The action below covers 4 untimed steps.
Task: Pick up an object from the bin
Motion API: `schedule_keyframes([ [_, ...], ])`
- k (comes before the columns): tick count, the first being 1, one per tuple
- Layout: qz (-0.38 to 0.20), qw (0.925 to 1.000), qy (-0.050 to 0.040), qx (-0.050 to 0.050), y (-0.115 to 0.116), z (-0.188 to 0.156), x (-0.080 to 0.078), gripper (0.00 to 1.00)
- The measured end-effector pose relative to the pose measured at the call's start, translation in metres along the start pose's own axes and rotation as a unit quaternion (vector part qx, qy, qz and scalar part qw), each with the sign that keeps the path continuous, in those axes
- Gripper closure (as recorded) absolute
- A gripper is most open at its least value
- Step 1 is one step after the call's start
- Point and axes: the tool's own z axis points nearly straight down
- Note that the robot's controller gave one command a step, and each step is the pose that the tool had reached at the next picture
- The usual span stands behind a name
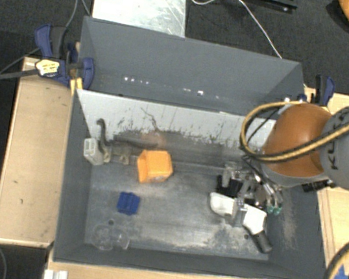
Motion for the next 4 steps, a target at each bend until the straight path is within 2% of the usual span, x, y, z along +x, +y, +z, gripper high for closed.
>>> schedule_keyframes([
  [1, 0.104, 0.9945, -0.0020, 0.000, -0.023, 0.006, 0.012, 0.00],
  [2, 0.130, 0.9915, -0.0021, -0.001, -0.031, 0.006, 0.034, 1.00],
  [4, 0.130, 0.9916, -0.0023, -0.001, -0.031, 0.006, 0.034, 1.00],
])
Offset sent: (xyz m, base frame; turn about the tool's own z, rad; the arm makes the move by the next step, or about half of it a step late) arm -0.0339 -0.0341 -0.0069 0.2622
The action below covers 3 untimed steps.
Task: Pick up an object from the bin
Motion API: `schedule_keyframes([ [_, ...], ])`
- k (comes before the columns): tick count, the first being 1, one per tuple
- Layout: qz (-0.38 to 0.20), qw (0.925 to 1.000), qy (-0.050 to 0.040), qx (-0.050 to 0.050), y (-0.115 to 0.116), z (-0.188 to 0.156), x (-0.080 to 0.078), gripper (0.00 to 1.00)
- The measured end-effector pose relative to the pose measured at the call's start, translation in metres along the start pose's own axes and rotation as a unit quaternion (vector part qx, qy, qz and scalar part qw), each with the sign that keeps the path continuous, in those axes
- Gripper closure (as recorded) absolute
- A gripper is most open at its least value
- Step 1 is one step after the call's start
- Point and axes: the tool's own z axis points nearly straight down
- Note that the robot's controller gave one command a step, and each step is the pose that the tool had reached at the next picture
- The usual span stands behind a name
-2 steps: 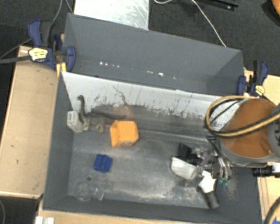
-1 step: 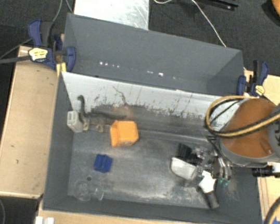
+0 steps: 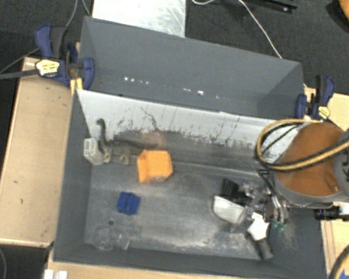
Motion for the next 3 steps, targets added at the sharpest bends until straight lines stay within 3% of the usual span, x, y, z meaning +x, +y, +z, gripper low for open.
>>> schedule_keyframes([
  [1, -0.056, 0.9984, -0.0013, -0.001, 0.046, -0.043, -0.028, 1.00],
  [2, -0.020, 0.9998, -0.0001, 0.000, 0.019, 0.001, -0.001, 1.00],
  [3, -0.064, 0.9979, -0.0076, -0.001, 0.072, -0.253, -0.022, 1.00],
])
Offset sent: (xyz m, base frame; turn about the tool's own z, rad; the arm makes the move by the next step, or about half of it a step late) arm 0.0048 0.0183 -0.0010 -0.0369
